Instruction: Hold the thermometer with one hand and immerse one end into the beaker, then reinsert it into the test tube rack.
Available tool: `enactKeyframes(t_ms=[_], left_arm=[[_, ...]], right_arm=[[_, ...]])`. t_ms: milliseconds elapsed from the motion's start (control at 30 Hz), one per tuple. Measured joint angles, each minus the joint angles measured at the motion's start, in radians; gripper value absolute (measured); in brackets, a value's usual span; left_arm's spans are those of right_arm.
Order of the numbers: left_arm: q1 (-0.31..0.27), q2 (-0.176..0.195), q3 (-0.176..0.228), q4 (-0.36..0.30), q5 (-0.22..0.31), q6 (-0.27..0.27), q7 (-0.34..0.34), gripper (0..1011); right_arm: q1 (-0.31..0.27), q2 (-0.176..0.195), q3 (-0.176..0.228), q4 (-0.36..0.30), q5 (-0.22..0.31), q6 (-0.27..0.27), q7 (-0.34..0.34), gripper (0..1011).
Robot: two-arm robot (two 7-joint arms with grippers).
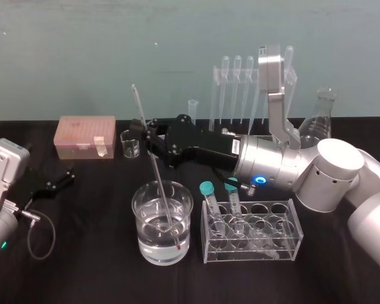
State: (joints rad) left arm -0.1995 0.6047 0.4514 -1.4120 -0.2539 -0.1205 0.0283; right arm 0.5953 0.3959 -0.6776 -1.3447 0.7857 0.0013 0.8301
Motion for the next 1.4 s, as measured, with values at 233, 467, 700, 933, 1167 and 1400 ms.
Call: enactKeyframes(t_ms=[233, 467, 700, 933, 1167, 1400], left_arm=[[0.0, 0.0, 0.0, 0.0, 0.0, 0.0, 0.0, 1008], [0.0, 0.0, 0.0, 0.0, 0.0, 0.0, 0.0, 1008], [0.0, 0.0, 0.0, 0.0, 0.0, 0.0, 0.0, 1008], [0.0, 0.0, 0.0, 0.0, 0.0, 0.0, 0.0, 1008], [0.0, 0.0, 0.0, 0.0, 0.0, 0.0, 0.0, 1008], [0.0, 0.0, 0.0, 0.0, 0.0, 0.0, 0.0, 1008]], right_arm=[[-0.001, 0.004, 0.0, -0.005, 0.0, 0.001, -0.001, 52], [-0.003, 0.005, -0.001, -0.009, 0.0, 0.001, -0.004, 52], [-0.005, 0.007, -0.002, -0.011, -0.001, 0.0, -0.005, 52], [-0.008, 0.01, -0.004, -0.014, -0.002, 0.0, -0.005, 52], [-0.01, 0.013, -0.004, -0.017, -0.003, 0.001, -0.005, 52], [-0.012, 0.014, -0.003, -0.018, -0.003, 0.0, -0.005, 52]])
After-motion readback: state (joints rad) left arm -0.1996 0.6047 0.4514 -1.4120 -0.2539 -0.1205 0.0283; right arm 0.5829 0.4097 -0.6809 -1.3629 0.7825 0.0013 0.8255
